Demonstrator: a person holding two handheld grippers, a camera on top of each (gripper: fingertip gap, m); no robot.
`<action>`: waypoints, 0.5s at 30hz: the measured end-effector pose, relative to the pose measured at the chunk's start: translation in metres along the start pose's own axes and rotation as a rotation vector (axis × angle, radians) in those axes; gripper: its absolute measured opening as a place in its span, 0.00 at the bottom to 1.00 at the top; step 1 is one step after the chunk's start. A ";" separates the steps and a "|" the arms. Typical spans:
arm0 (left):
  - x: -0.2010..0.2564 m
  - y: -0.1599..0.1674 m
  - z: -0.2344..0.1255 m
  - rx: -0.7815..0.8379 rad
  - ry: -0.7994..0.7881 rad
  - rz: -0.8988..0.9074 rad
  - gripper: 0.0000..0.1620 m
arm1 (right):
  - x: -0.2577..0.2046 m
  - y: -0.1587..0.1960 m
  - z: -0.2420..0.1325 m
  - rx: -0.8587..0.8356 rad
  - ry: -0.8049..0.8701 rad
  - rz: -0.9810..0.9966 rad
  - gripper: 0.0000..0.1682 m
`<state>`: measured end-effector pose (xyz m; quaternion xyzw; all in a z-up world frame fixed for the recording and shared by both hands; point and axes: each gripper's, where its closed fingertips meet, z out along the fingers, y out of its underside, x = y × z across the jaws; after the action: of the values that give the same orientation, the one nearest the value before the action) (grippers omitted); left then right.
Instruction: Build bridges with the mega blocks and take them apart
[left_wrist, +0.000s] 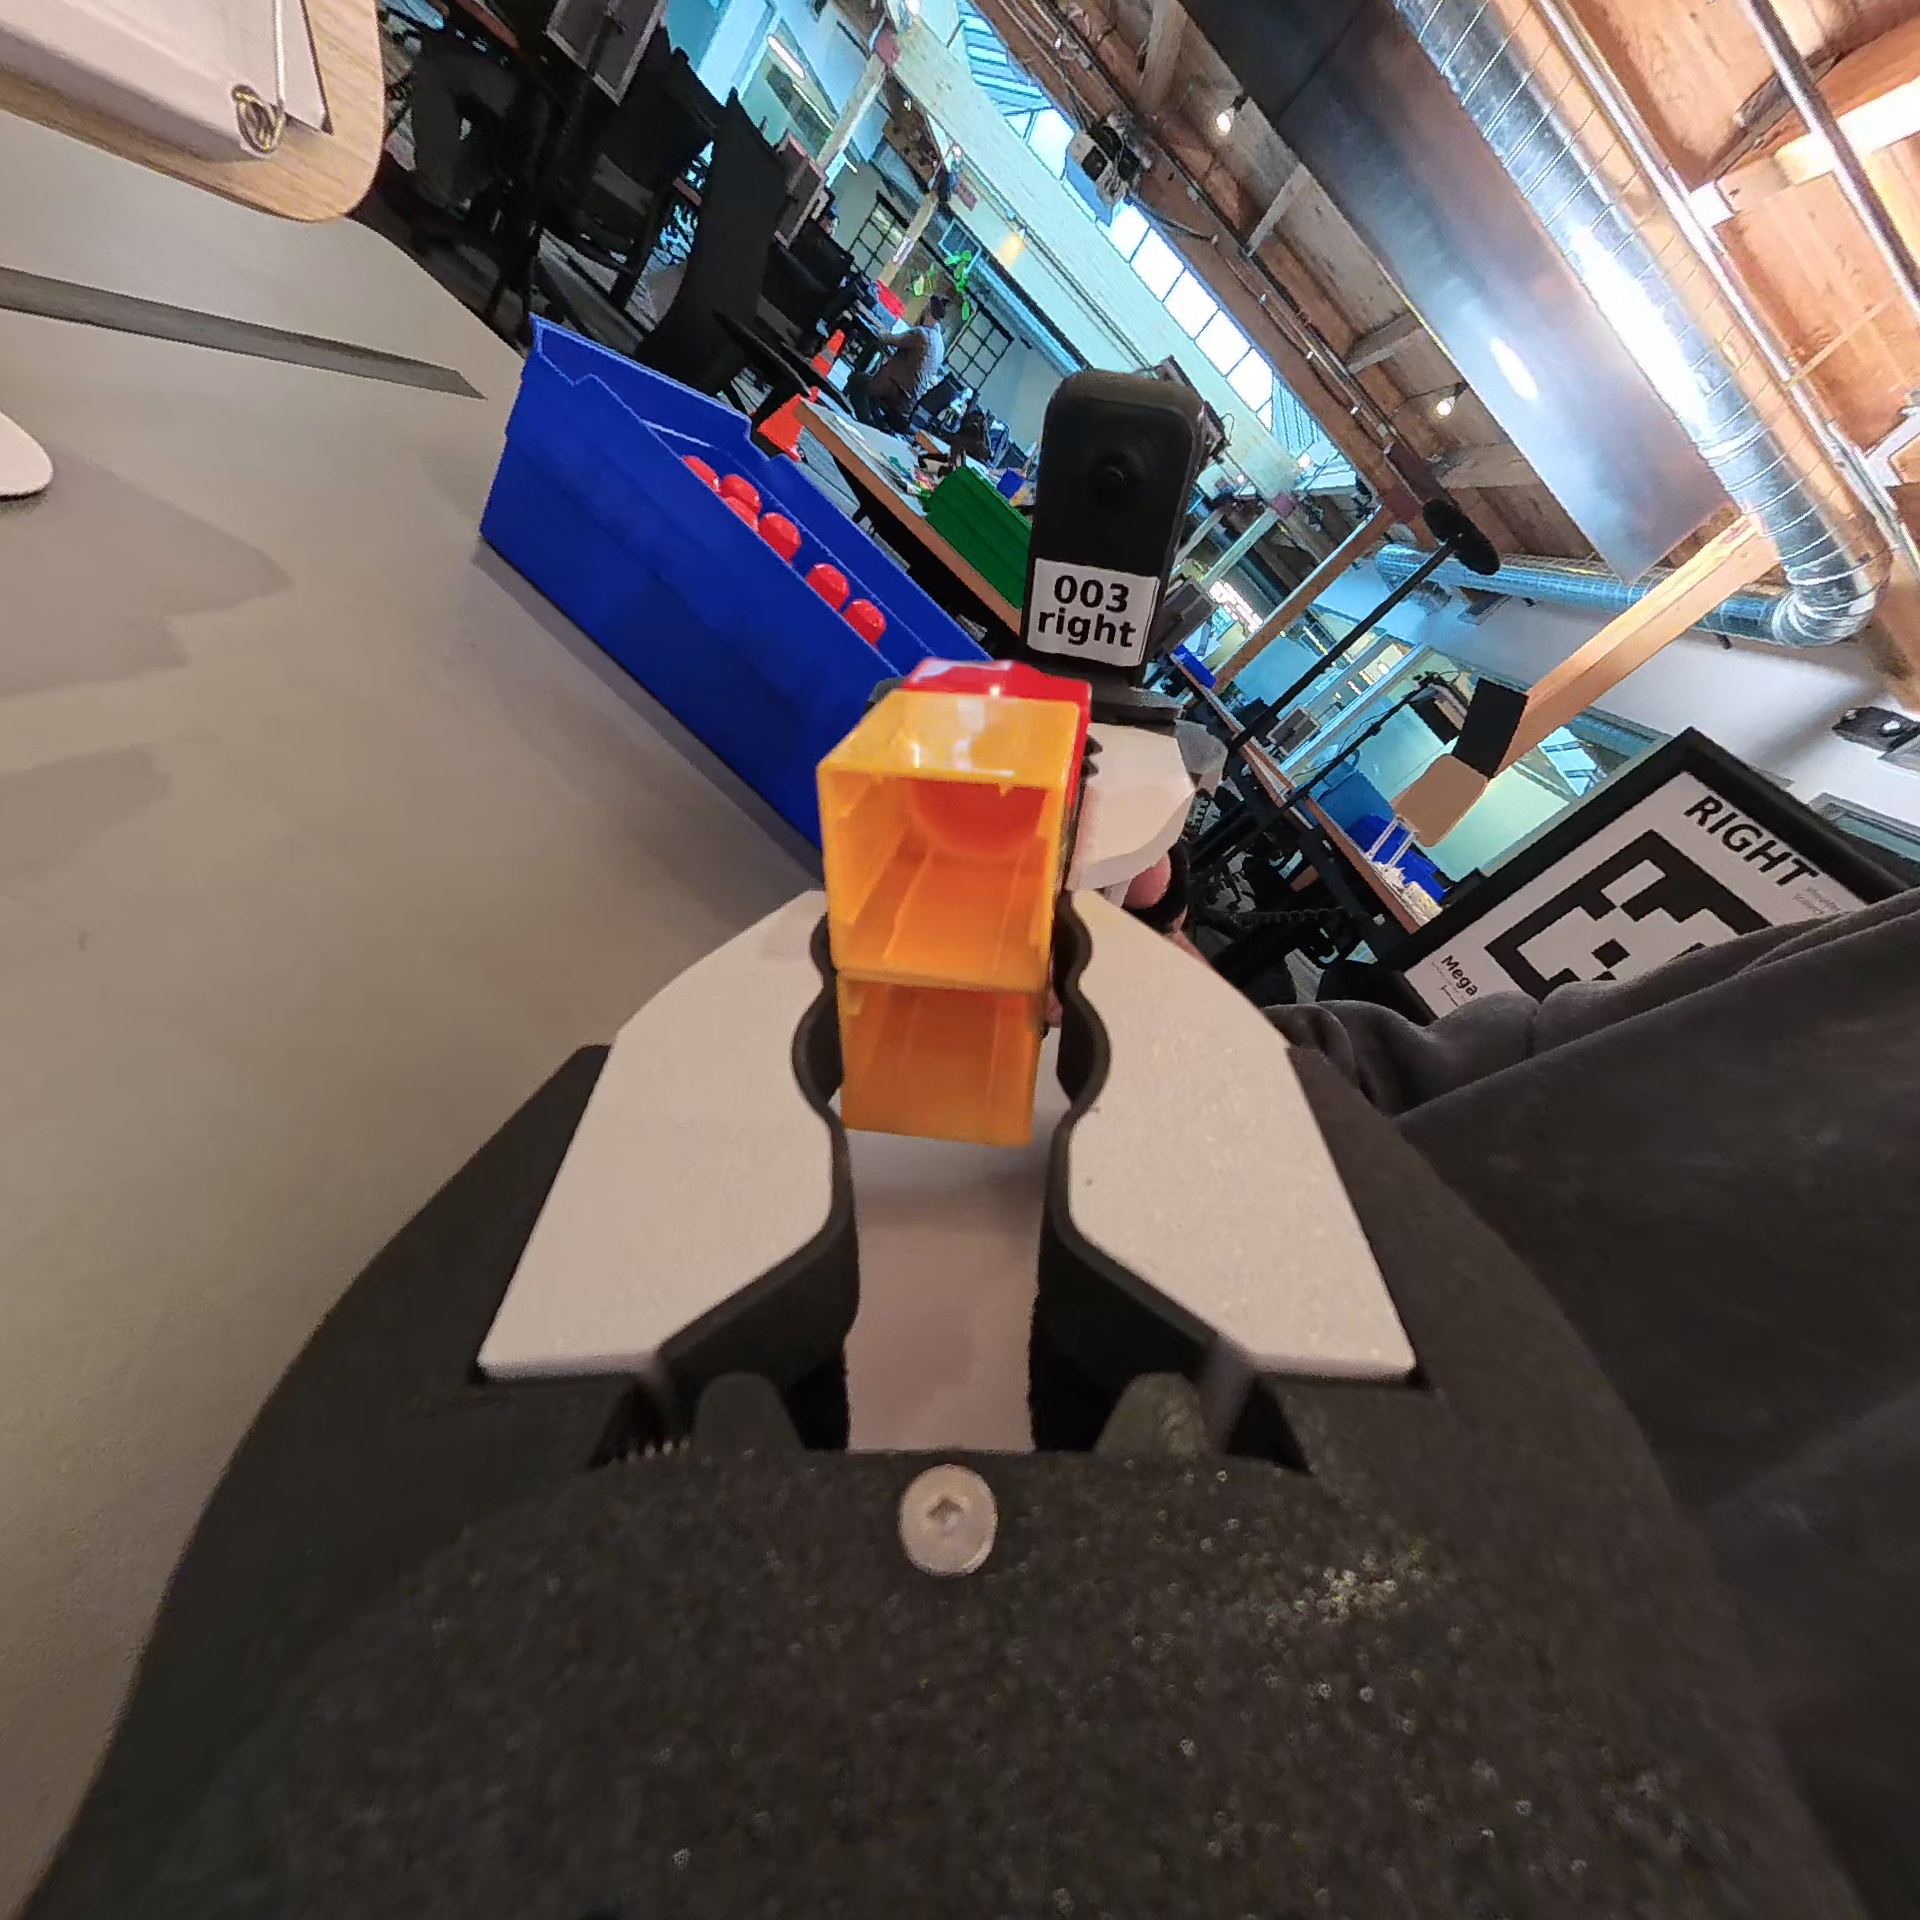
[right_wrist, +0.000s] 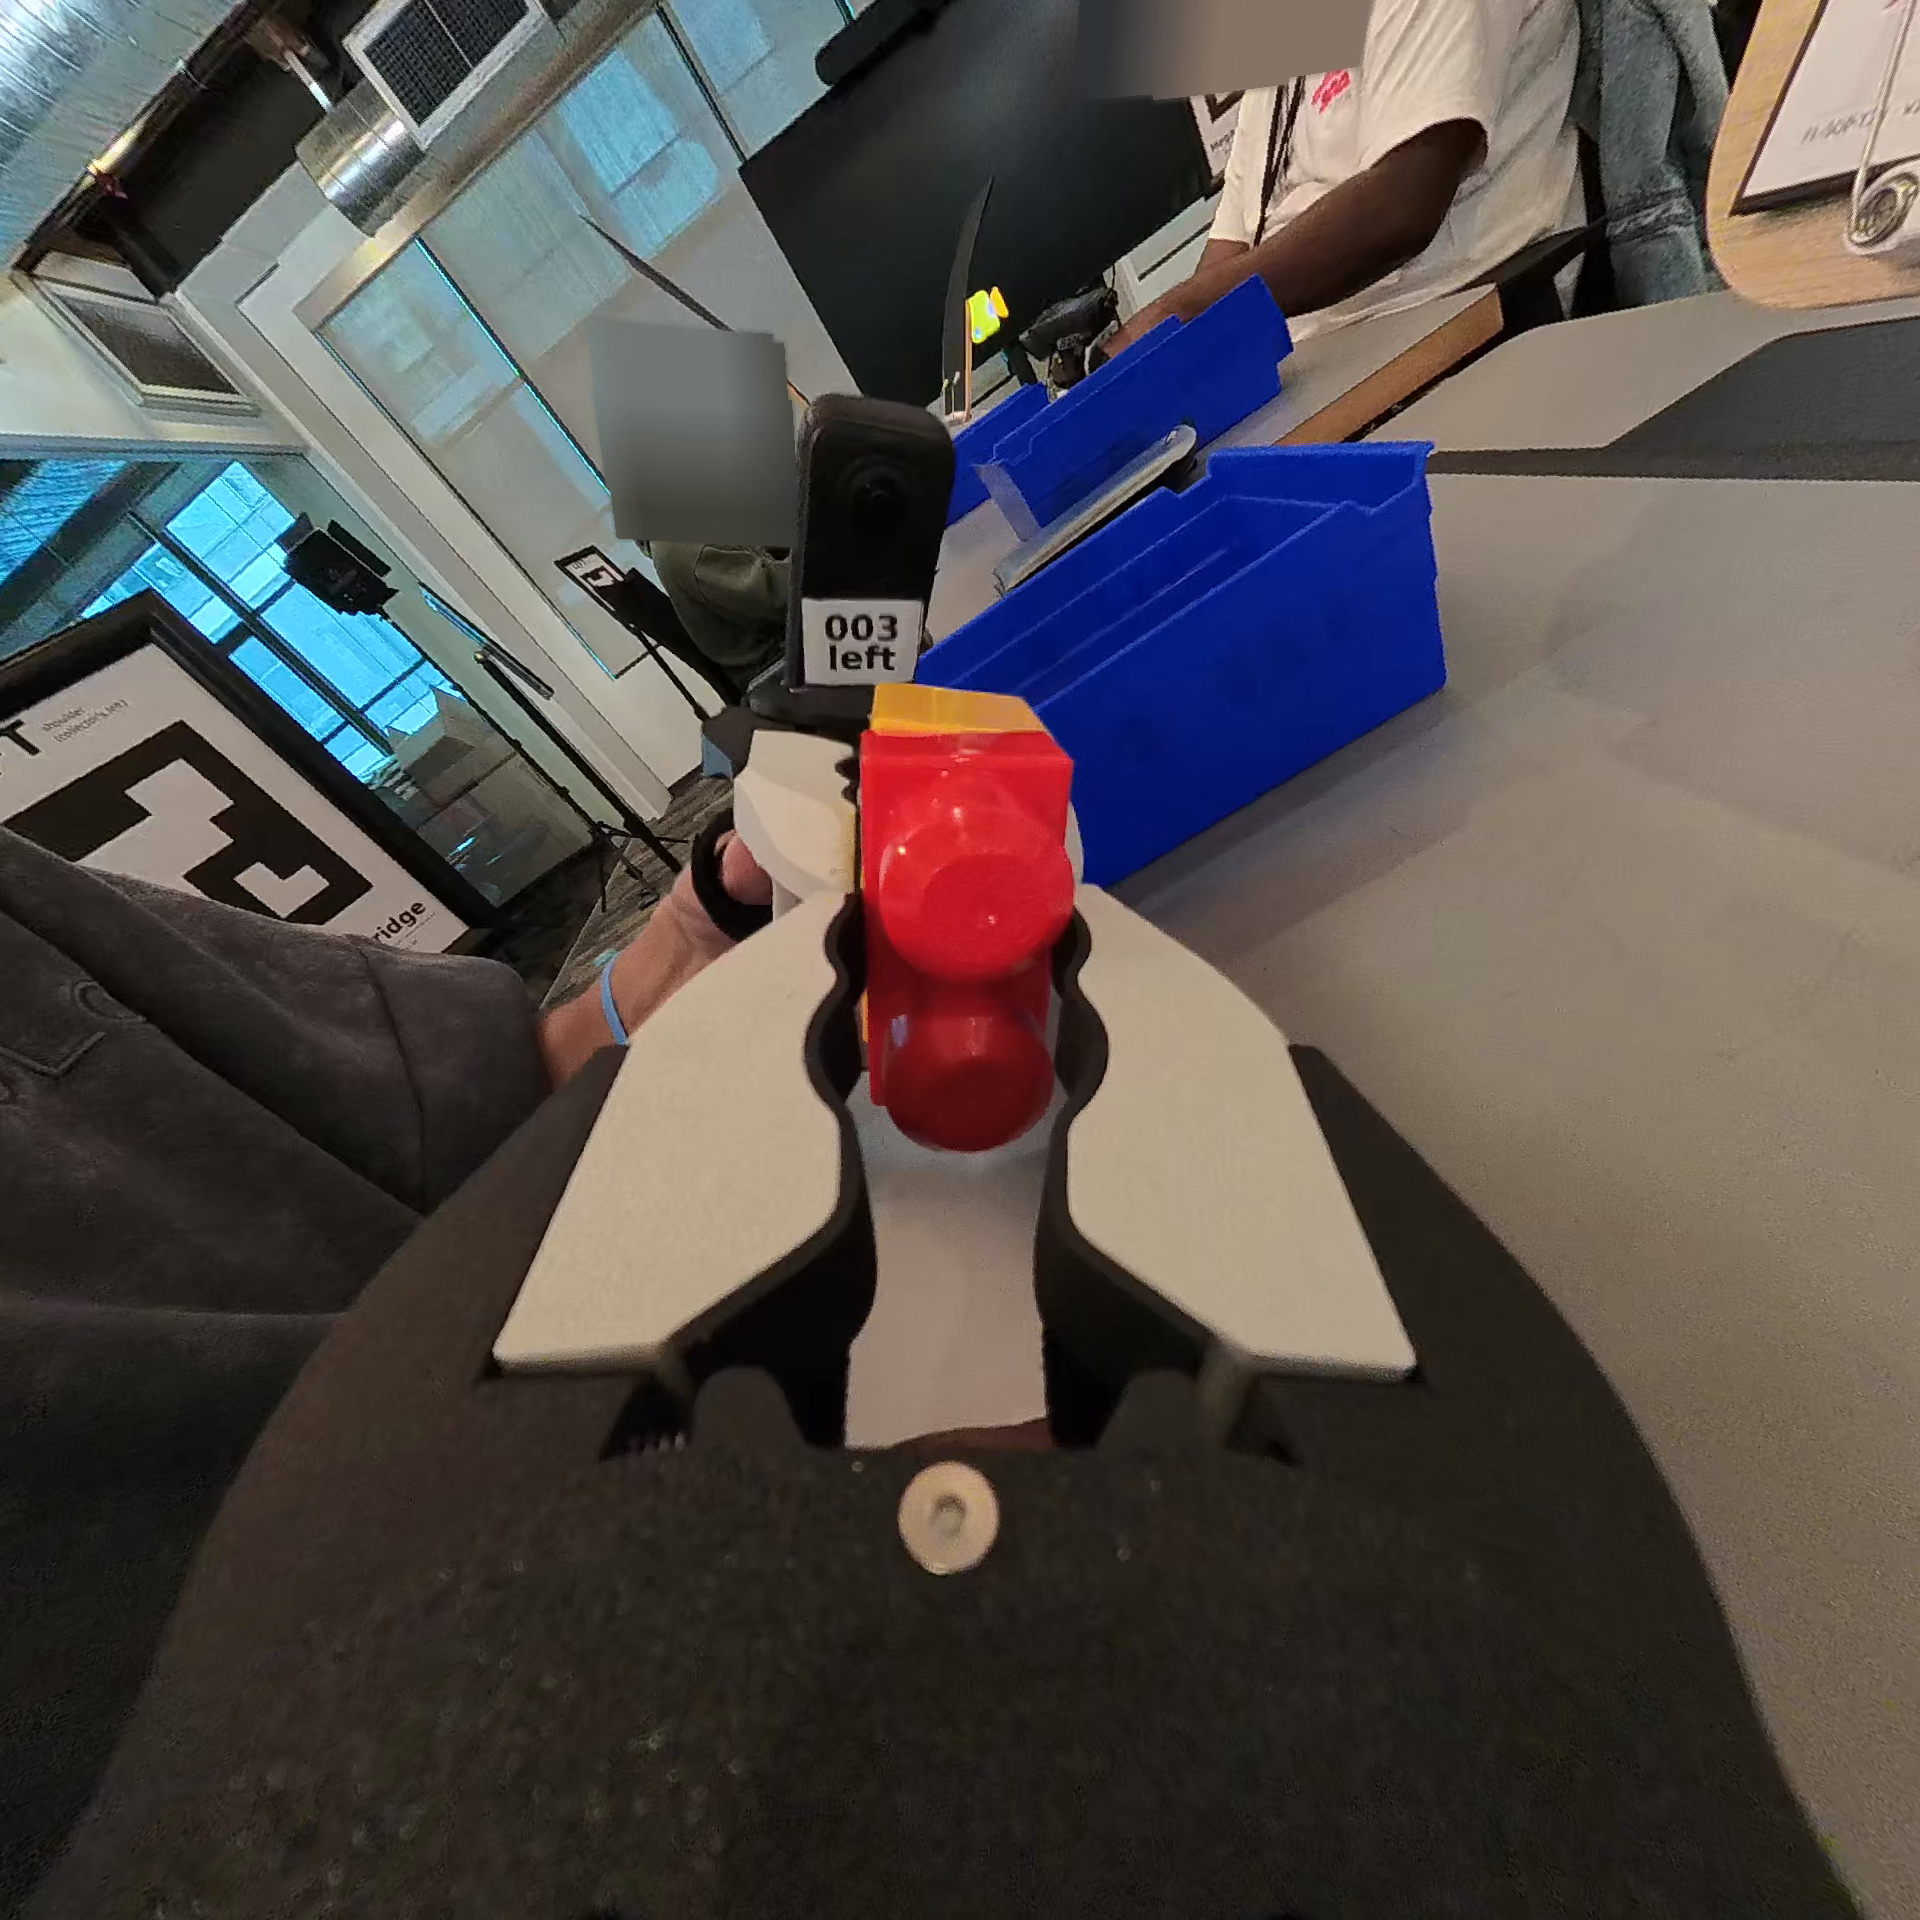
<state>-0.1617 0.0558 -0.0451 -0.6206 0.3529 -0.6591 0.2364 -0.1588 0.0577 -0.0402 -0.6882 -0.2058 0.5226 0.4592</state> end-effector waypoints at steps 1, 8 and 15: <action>0.001 0.001 0.001 0.000 0.002 -0.005 0.24 | -0.001 0.000 0.002 0.000 -0.005 -0.001 0.20; 0.008 -0.012 -0.013 0.023 0.029 0.011 0.29 | 0.001 -0.004 -0.005 0.015 -0.023 0.033 0.20; 0.001 -0.010 -0.011 0.018 0.012 -0.006 0.22 | -0.001 0.002 -0.001 -0.028 -0.023 0.028 0.20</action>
<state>-0.1716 0.0632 -0.0371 -0.6156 0.3464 -0.6667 0.2378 -0.1587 0.0555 -0.0416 -0.6913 -0.2084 0.5340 0.4399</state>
